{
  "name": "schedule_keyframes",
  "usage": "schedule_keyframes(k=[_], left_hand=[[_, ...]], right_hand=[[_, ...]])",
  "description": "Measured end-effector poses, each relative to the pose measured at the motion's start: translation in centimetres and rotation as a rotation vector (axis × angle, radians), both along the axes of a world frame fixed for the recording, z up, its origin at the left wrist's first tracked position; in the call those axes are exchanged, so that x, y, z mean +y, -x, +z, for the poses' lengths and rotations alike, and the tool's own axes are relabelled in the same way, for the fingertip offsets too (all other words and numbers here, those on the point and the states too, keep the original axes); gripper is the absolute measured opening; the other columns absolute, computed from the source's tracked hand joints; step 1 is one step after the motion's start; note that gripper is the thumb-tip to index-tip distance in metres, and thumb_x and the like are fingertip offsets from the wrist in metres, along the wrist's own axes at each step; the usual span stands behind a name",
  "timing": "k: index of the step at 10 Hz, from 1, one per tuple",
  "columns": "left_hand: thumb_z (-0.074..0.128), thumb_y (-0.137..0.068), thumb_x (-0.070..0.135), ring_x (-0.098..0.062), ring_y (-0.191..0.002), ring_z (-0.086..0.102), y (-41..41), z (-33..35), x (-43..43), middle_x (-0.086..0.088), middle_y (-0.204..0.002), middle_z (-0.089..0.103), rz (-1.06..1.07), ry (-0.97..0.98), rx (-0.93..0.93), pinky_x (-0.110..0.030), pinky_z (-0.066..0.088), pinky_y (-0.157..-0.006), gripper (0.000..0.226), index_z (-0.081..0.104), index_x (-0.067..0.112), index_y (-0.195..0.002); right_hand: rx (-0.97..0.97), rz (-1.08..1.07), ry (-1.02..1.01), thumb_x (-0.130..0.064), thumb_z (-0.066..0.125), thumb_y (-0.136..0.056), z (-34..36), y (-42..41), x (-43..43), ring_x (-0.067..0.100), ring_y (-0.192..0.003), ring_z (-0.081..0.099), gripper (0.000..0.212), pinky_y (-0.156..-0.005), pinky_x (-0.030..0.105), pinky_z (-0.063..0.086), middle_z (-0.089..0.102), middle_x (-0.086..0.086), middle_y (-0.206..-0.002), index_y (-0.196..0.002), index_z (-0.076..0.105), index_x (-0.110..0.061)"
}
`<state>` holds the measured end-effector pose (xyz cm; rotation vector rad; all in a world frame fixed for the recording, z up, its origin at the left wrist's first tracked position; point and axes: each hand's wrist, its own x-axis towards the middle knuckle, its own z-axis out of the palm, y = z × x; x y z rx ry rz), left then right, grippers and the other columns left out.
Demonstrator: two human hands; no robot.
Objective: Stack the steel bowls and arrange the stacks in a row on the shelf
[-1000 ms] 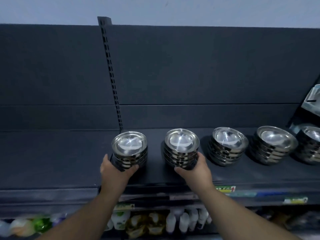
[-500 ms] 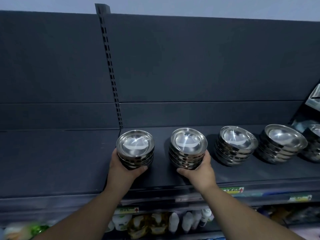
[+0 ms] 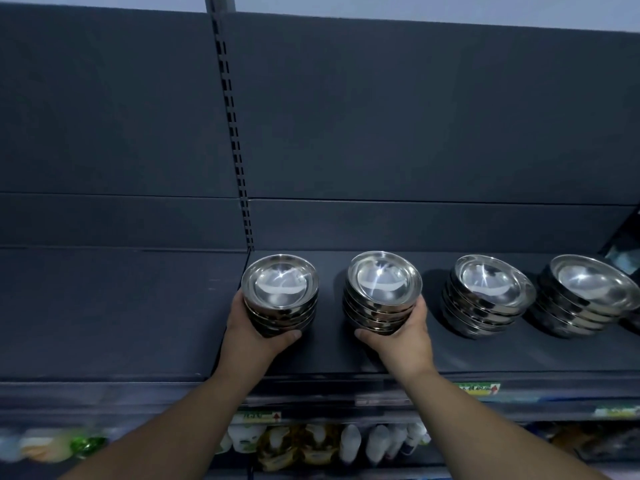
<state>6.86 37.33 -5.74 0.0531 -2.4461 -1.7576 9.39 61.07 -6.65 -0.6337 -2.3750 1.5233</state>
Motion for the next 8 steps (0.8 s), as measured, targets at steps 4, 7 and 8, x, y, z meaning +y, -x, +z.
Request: schedule_keyframes(k=[4, 7, 8], left_hand=[[0.093, -0.053, 0.026, -0.016, -0.122, 0.049, 0.2, -0.2, 0.3, 0.002, -0.136, 0.051, 0.023, 0.035, -0.019, -0.031, 0.04, -0.103, 0.109, 0.029, 0.028, -0.141], [0.091, -0.06, 0.02, -0.015, -0.119, 0.049, -1.1, -0.3, 0.0, -0.004, -0.136, 0.052, -0.012, 0.063, -0.067, -0.025, 0.036, -0.097, 0.1, 0.033, 0.014, -0.142], [0.089, -0.063, 0.021, -0.019, -0.116, 0.051, -2.0, 0.1, 0.0, -0.008, -0.133, 0.054, -0.021, 0.113, -0.091, -0.025, 0.038, -0.093, 0.087, 0.042, 0.008, -0.134]], right_hand=[[-0.028, -0.009, 0.0, -0.027, 0.094, -0.052, 0.2, 0.2, 0.1, 0.022, -0.131, 0.047, 0.124, -0.111, 0.037, 0.038, 0.047, 0.001, -0.144, -0.149, 0.016, -0.03], [-0.13, 0.002, -0.049, -0.03, 0.088, -0.067, 0.3, -1.8, 0.8, 0.025, -0.14, 0.037, 0.119, -0.114, 0.033, 0.033, 0.036, 0.007, -0.154, -0.155, 0.009, -0.015], [-0.164, 0.016, -0.075, -0.032, 0.084, -0.072, 0.7, -2.9, 0.7, 0.026, -0.138, 0.041, 0.108, -0.112, 0.034, 0.036, 0.041, 0.008, -0.151, -0.153, 0.015, -0.012]])
